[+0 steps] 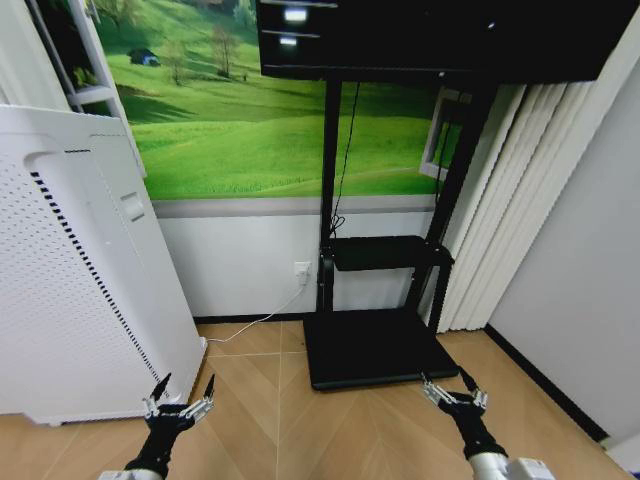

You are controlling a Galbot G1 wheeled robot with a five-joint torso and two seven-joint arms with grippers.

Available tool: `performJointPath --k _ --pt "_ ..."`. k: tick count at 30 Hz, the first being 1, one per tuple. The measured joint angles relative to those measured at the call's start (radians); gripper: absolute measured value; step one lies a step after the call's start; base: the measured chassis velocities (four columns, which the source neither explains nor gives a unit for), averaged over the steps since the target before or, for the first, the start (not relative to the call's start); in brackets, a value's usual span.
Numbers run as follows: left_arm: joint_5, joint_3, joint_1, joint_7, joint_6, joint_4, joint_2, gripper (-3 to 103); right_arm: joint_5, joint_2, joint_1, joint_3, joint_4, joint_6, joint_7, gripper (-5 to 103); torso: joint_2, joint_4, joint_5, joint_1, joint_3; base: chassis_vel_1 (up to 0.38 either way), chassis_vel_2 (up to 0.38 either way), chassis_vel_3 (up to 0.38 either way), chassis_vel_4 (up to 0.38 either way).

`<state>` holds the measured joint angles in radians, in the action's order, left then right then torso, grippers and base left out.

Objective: Pick up the trash bin and place the garbage on the floor into it.

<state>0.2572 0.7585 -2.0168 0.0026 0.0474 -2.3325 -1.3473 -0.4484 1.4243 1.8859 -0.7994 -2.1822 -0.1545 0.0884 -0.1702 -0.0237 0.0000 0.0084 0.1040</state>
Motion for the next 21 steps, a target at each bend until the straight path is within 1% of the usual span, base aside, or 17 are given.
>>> performJointPath --k 2,4,6,9,13,14,18,21 --pt "0.001 0.001 0.0 0.0 0.0 0.0 0.0 100 0.0 0.0 0.0 0.0 0.001 0.0 0.0 100 -0.011 0.0 0.0 0.003 0.008 0.0 0.0 0.0 0.0" --pt "0.001 0.001 0.0 0.0 0.0 0.0 0.0 100 0.0 0.0 0.0 0.0 0.001 0.0 0.0 100 -0.014 0.0 0.0 0.003 0.011 0.0 0.0 0.0 0.0" --pt "0.001 0.001 -0.001 0.001 0.0 0.0 0.0 100 -0.001 0.0 -0.001 0.0 0.002 0.0 0.001 100 -0.029 0.0 0.0 0.008 0.022 0.0 0.0 0.0 0.0" --pt "0.001 0.002 -0.001 0.001 0.0 0.001 0.0 100 -0.001 0.0 -0.001 0.0 0.002 0.0 0.001 100 -0.036 0.0 0.0 0.01 0.027 0.0 0.0 0.0 0.0" --pt "0.002 0.002 -0.001 0.001 0.001 0.001 0.0 100 -0.001 -0.001 -0.001 0.0 0.003 0.0 0.001 100 -0.061 0.0 0.0 0.018 0.043 0.0 0.0 0.0 0.0" --pt "0.002 0.002 -0.001 0.001 0.001 0.001 0.0 100 -0.001 -0.001 -0.001 0.0 0.003 0.0 0.001 100 -0.061 0.0 0.0 0.018 0.043 0.0 0.0 0.0 0.0" --pt "0.002 0.003 -0.001 0.001 0.001 0.001 0.0 100 -0.002 -0.001 -0.001 0.0 0.003 0.0 0.001 100 -0.082 0.0 0.0 0.024 0.058 0.0 0.0 0.0 0.0" --pt "0.002 0.003 -0.001 0.001 0.001 0.001 0.0 100 -0.002 -0.001 -0.001 0.0 0.003 0.0 0.001 100 -0.089 0.0 0.0 0.026 0.063 0.0 0.0 0.0 0.0"
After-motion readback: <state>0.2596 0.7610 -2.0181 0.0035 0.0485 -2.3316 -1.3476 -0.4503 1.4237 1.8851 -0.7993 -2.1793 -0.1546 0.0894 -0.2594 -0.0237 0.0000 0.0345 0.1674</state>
